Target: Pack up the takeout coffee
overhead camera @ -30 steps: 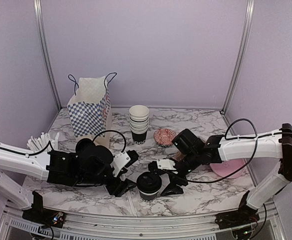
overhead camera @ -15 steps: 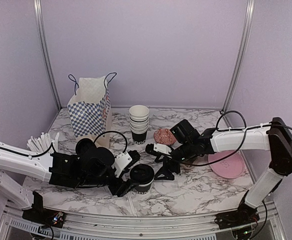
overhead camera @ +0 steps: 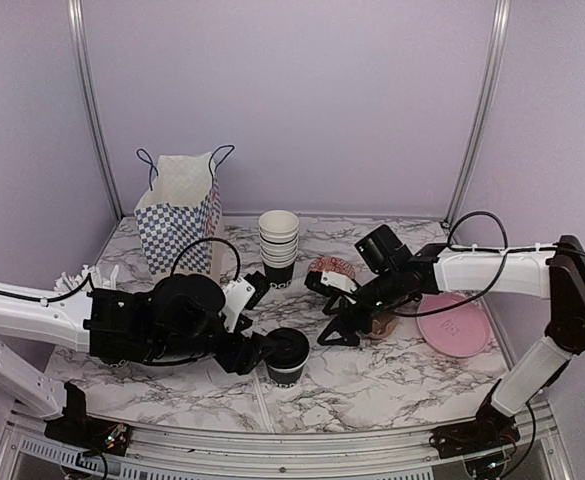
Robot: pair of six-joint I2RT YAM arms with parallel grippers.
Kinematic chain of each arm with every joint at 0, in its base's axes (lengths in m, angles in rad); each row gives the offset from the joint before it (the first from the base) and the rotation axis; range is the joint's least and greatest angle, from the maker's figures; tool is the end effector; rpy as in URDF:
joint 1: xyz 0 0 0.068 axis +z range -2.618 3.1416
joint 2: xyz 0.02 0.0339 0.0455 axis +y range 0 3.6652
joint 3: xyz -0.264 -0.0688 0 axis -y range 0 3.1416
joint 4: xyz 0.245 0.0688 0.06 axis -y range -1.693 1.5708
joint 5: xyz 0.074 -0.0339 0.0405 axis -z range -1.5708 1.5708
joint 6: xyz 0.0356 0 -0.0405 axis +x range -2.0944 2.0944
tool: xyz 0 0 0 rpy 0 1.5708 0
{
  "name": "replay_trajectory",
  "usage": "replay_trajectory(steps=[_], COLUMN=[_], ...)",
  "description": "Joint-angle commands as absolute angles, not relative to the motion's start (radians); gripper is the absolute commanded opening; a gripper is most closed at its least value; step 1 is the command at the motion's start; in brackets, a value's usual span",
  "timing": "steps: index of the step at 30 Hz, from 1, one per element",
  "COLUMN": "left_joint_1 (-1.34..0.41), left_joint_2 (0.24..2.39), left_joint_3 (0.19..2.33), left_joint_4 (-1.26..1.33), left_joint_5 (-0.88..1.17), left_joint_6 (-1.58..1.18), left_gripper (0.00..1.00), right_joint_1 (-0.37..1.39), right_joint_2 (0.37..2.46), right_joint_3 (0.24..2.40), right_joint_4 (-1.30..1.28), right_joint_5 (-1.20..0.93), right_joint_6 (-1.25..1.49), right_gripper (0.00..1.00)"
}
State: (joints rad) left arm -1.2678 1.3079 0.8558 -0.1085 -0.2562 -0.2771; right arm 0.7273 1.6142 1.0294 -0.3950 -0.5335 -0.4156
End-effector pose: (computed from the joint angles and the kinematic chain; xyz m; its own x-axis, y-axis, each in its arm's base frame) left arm 0.0951 -0.2739 0.2577 -0.3877 0.3531 -0.8515 0.7831 0.6135 -0.1021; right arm 0.2324 0.2310 0.2051 -0.2509 -0.6887 -0.6803 -0.9678 0.1932 0.1614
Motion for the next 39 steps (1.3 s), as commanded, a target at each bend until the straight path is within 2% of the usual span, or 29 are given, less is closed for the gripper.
replay_trajectory(steps=[1,9,15,21,39], left_joint_1=[-1.237,-1.202,-1.201,-1.201,-1.201], left_joint_2=[1.34,1.407,1.423,1.425,1.409], left_joint_3=[0.974,1.016,0.992,0.963,0.918], left_joint_4=[-0.224,-0.24,-0.233,-0.211,-0.183], left_joint_5=[-0.294,-0.23,-0.2,-0.188,-0.161], left_joint_6=[-0.451,-0.571,-0.611,-0.619,-0.627], left_gripper=[0.71,0.67,0.67,0.67,0.67], right_joint_1=[0.709,0.711,0.744,0.771,0.702], right_joint_2=[1.538,1.611,1.689,1.774,1.835], right_joint_3=[1.037,1.057,1.098,1.183,1.268], right_joint_4=[-0.561,-0.749,-0.79,-0.792,-0.669], right_joint_5=[-0.619,-0.94,-1.065,-1.117,-1.079], right_joint_6=[-0.423,-0.419,-0.447,-0.452,-0.337], right_gripper=[0.89,0.69,0.62,0.59,0.61])
